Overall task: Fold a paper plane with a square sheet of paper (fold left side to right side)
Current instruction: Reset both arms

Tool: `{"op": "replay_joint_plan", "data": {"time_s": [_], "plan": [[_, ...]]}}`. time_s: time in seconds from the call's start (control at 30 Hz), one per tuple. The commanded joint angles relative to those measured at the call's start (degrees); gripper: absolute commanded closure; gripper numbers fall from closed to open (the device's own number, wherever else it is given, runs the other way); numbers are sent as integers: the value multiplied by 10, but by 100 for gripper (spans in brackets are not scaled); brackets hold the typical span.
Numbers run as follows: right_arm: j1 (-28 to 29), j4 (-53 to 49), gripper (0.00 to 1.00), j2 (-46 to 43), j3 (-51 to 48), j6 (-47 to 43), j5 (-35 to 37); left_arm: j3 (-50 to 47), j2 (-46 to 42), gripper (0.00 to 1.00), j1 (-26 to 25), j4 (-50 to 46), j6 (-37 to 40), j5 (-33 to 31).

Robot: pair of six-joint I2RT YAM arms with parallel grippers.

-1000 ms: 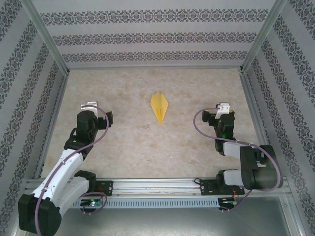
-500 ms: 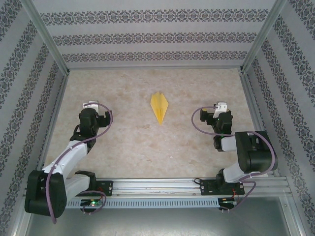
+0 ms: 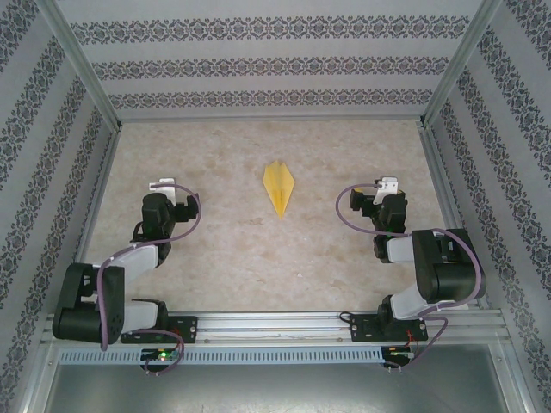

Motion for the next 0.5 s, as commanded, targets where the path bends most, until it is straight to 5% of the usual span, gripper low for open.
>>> {"op": "replay_joint_plan", "data": {"time_s": [0.0,0.47], "plan": [[-1,3,2,1,8,9,8,-10,31,0,12,102,17,27],[-1,2,2,1,9,7,9,-49,152,0,17,295,30,40]]}}
